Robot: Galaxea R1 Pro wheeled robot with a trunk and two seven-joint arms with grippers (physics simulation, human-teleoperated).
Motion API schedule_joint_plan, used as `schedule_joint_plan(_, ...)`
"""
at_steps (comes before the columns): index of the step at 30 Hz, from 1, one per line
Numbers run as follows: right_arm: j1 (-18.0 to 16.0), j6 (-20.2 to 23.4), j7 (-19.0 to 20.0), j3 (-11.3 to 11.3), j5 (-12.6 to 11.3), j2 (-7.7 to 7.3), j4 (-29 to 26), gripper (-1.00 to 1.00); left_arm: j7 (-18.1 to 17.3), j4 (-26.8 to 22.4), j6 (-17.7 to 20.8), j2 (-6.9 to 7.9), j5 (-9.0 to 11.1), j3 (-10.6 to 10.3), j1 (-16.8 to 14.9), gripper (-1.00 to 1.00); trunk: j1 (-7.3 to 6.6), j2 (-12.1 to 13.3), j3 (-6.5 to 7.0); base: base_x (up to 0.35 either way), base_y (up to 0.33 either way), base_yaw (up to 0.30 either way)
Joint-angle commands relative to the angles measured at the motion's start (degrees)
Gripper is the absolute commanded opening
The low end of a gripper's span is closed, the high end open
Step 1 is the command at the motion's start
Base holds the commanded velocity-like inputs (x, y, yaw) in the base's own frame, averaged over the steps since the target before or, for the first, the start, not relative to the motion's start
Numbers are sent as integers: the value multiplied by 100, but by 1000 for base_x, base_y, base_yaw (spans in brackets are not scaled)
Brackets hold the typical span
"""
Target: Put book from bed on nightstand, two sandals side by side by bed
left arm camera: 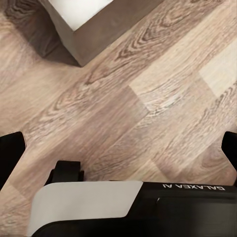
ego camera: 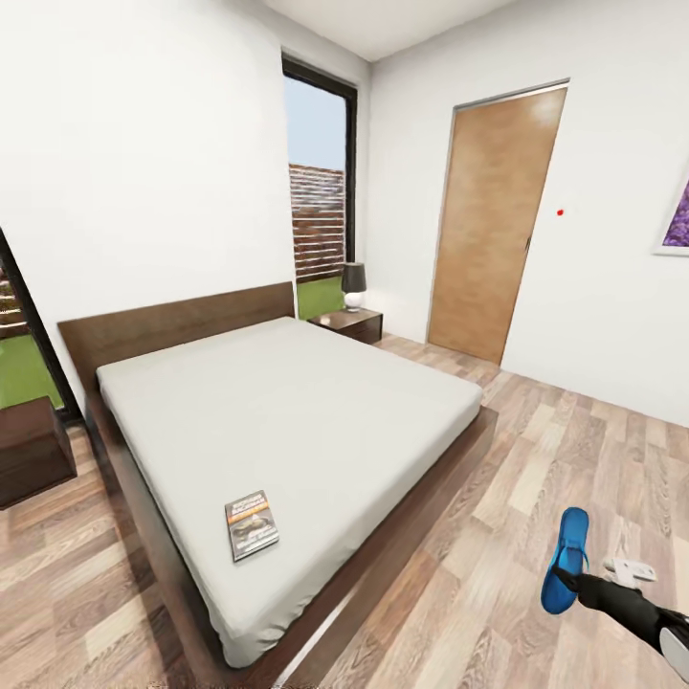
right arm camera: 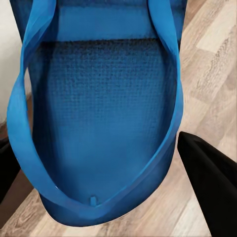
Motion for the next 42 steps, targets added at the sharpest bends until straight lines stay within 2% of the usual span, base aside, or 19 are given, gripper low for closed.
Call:
schedule_joint_plan(1,-2,23,-24,15,-63,-87,-56,-100,-19,11,-21,-1,59,-35,-6,100,0,-4,-8,0,0,291)
schedule_joint_plan(7,-2,58,-33,0,-71,-145,-259,-100,-19,11,-15,-1,59,-28,-6,100,0,-4,-23,0,0,291)
schedule_joint_plan(15,-2,455,-27,-3,-72,-149,-512,-100,-21,11,-15,-1,59,-27,-6,100,0,-4,-43,0,0,291)
schedule_joint_plan(26,-2,444,-9,-16,-93,-149,-521,-100,-19,11,-21,-1,59,-27,-6,100,0,-4,-71,0,0,290)
schedule_joint_plan(34,-2,437,-15,-229,-82,-179,-533,-100,-19,5,-21,-9,59,-27,-6,100,0,-4,-92,0,0,290)
schedule_joint_plan(42,-2,445,-10,-259,-87,-176,-534,-100,-21,3,-21,-9,59,-27,-6,100,0,-4,-112,0,0,290)
